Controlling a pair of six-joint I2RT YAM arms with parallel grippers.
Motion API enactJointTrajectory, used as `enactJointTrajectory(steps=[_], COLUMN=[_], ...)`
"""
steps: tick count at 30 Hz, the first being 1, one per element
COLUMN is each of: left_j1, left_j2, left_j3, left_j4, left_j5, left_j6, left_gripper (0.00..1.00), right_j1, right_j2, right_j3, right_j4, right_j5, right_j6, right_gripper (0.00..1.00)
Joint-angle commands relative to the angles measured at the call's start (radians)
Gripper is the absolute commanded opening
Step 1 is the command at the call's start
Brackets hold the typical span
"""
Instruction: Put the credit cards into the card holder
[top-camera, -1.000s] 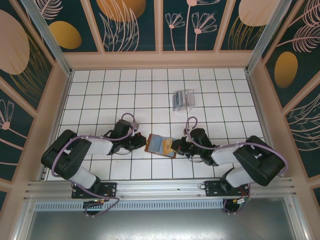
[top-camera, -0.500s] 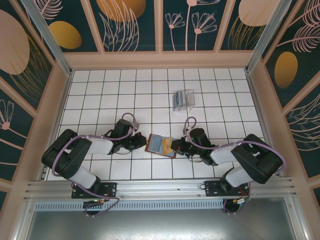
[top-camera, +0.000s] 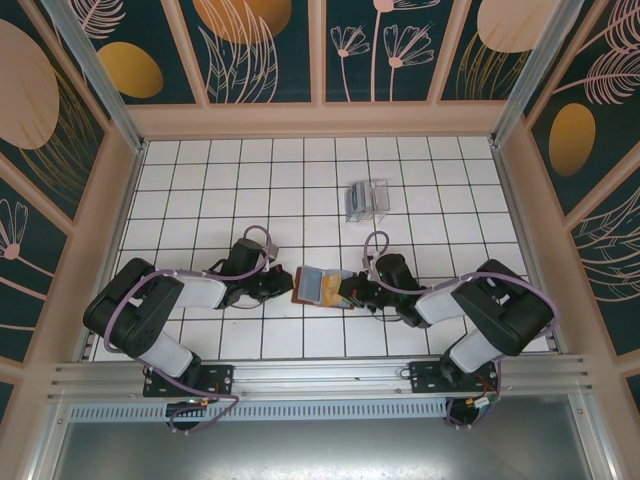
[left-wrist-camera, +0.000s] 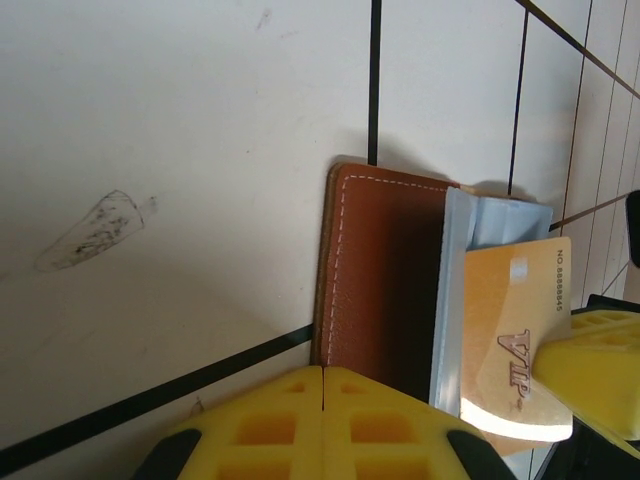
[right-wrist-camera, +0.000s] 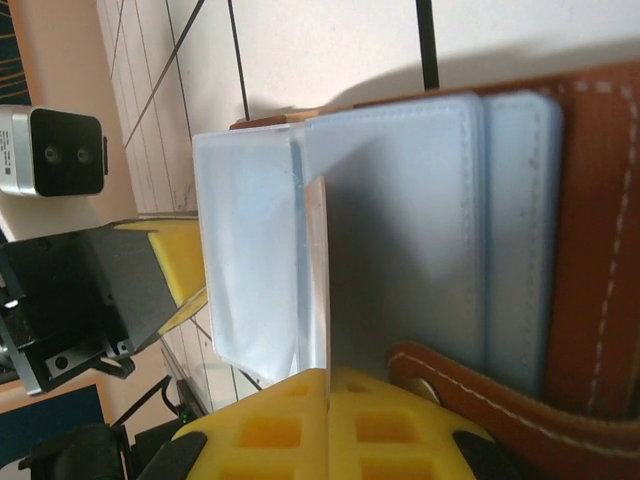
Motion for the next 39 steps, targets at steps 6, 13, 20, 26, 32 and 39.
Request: enactJointTrajectory(steps=[6, 13, 20, 26, 32, 39], left_j1=[-0.004, -0.004, -0.004, -0.004, -0.004, -0.005], left_j2=[0.01, -0.029, -0.038, -0.008, 0.0, 0.011], left_j3=[-0.001, 0.01, 0.01, 0.005, 0.006, -0.002], left_j4=[-0.048, -0.109, -0.133, -0.096, -0.086, -0.067], left_j5=[-0.051, -0.109, -0.136, -0.112, -0.104, -0.09], left_j6=[0.018, 0.042, 0.06, 0.04, 0.039, 0.033], left_gripper=[0.07, 0.07, 0.07, 0.06, 0.06, 0.06], right_j1=[0.011, 0.005, -0.036, -0.049, -0.04, -0.02], right_j2=[0.098, 0.134, 0.153, 0.172, 0.224, 0.272], right_j3=[0.057, 0.093, 0.09, 0.084, 0.064, 0.057], right_j4=[-0.006, -0.054, -0.081, -0.031, 0.09, 0.196], right_j5=[-0.067, -0.068, -0.068, -0.081, -0.028, 0.015], right_j6=[-0.054, -0.143, -0.186, -0.138, -0.003, 0.074], right_gripper=[0.0, 0.0, 0.0, 0.0, 0.0, 0.0])
